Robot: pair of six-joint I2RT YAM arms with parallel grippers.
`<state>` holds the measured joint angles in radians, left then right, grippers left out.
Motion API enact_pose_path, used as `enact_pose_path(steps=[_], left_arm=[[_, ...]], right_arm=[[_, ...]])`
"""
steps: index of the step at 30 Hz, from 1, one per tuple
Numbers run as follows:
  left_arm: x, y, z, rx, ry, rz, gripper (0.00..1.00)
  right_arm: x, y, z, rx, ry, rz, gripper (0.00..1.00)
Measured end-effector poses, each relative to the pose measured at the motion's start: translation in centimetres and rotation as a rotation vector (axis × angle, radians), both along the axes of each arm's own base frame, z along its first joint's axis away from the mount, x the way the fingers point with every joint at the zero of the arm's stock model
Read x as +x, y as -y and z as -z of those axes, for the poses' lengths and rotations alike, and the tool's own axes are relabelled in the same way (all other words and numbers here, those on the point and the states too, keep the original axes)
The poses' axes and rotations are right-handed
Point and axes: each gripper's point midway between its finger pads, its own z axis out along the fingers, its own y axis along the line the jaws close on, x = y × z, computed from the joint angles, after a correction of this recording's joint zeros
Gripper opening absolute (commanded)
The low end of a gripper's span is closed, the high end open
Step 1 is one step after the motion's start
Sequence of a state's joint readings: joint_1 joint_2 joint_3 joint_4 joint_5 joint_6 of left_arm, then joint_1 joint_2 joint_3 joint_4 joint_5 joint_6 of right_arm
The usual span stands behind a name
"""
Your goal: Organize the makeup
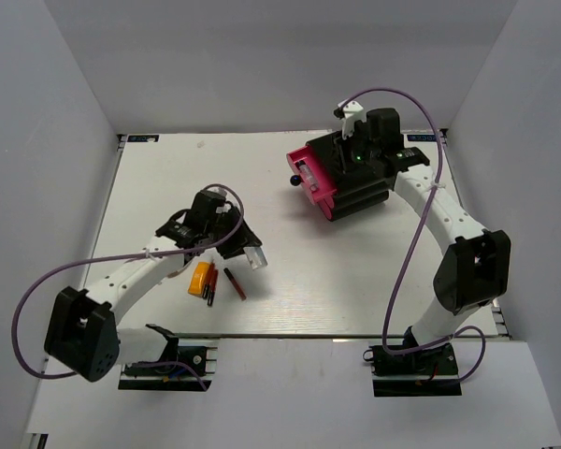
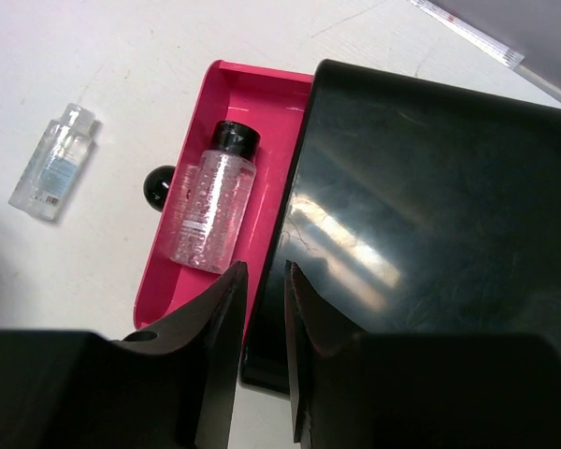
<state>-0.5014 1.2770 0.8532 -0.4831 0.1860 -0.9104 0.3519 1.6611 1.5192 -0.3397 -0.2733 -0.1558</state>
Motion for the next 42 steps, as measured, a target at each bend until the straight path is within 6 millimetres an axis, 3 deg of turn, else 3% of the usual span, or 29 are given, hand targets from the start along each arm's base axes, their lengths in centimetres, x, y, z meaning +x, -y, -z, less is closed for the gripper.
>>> enact_pose_path(steps=[6, 13, 19, 24, 32, 39, 42], left_arm=[[2.8, 2.7, -5.1, -0.13, 0.164, 0.054, 0.04], [10.5, 8.5, -11.3, -0.315, 0.368, 0.108, 0.04], [16.1, 12.4, -14.4, -0.434, 0.463, 0.131, 0.05], [19.1, 14.2, -14.7, -0.466, 0.477, 0.127, 0.05], [20.3, 14.9, -12.9, -0.459, 0.422, 0.108, 0.11], [20.7, 15.1, -12.0, -0.447, 0.381, 0.102, 0.25], [20.7, 15.2, -11.7, -0.443, 0.365, 0.099, 0.43]], right_arm=[[0.2, 0.8, 0.7, 0.002, -0.018, 0.025, 0.34], [0.5, 2.9, 0.7, 0.0, -0.014, 0.092, 0.34], [0.4, 4.4, -0.7, 0.016, 0.022, 0.134, 0.34], [0.9, 5.2, -1.4, 0.028, 0.044, 0.158, 0.34], [1.1, 6.5, -0.4, 0.023, 0.026, 0.187, 0.34], [1.2, 6.8, -0.4, 0.029, 0.026, 0.192, 0.34], [1.2, 6.8, -0.5, 0.03, 0.027, 0.192, 0.34]])
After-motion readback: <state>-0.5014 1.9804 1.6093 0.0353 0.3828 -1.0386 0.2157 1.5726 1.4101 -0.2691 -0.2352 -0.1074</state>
